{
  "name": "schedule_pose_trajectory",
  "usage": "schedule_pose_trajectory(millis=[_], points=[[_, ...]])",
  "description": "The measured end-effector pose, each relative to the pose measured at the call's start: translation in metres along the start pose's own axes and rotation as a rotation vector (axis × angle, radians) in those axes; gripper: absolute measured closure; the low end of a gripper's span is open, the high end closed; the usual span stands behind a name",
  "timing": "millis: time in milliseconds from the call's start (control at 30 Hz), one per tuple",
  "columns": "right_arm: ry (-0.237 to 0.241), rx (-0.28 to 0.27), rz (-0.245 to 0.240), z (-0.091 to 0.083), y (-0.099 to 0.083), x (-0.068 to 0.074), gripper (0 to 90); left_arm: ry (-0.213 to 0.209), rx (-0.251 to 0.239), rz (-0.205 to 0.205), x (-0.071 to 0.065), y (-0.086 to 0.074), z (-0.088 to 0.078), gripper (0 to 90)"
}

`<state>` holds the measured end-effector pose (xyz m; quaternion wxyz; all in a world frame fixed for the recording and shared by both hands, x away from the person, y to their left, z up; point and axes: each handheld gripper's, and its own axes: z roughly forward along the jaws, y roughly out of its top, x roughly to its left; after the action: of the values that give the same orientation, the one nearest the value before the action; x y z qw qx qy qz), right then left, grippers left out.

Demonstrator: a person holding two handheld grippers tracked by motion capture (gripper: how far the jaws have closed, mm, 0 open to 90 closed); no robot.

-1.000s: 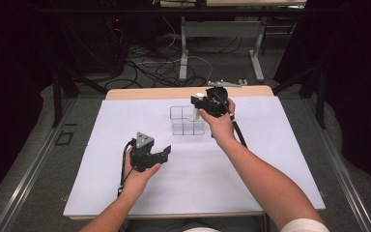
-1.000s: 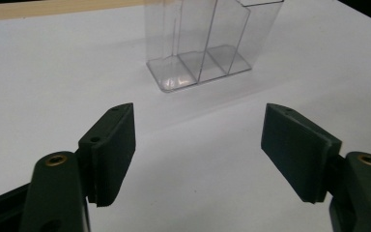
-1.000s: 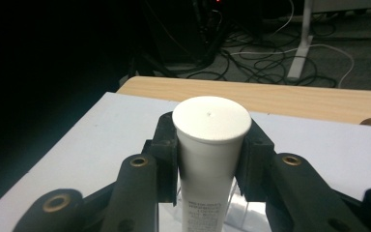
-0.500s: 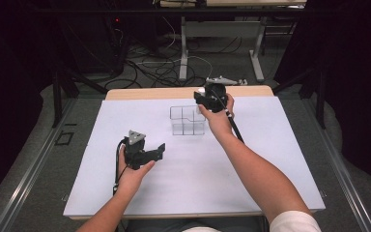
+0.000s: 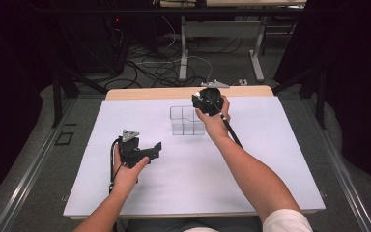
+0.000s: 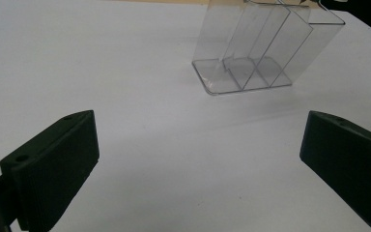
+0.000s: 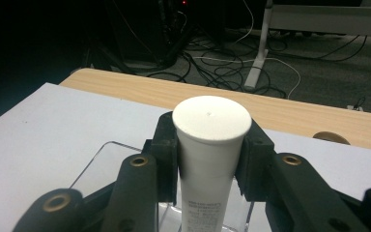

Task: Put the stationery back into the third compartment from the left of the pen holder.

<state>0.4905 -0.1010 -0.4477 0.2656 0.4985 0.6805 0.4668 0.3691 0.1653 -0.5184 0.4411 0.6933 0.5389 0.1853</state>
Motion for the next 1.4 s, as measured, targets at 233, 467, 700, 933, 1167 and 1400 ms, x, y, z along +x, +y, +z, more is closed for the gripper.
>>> schedule_pose_trajectory(millis=[233,467,700,933,1167,1400], points=[[-0.008,0.010,-0.003,0.006,-0.007,0.000,66.2,0.011,-0.005,0.009,0.004,0.000,-0.002,0.4],[-0.012,0.016,-0.014,0.011,-0.014,0.003,66.2,0.020,0.004,0.007,0.007,-0.001,-0.001,0.4],[-0.011,0.031,-0.014,0.016,-0.024,0.004,66.2,0.020,-0.002,-0.004,0.008,-0.001,0.000,0.4],[-0.013,0.055,-0.006,0.019,-0.033,0.003,66.2,0.020,0.008,-0.003,0.008,-0.001,0.000,0.4],[-0.010,0.053,-0.007,0.018,-0.033,0.002,66.1,0.020,0.010,-0.004,0.008,-0.001,0.000,0.4],[-0.011,0.058,-0.001,0.015,-0.032,0.000,60.3,0.019,0.008,-0.006,0.008,-0.002,0.001,0.4]])
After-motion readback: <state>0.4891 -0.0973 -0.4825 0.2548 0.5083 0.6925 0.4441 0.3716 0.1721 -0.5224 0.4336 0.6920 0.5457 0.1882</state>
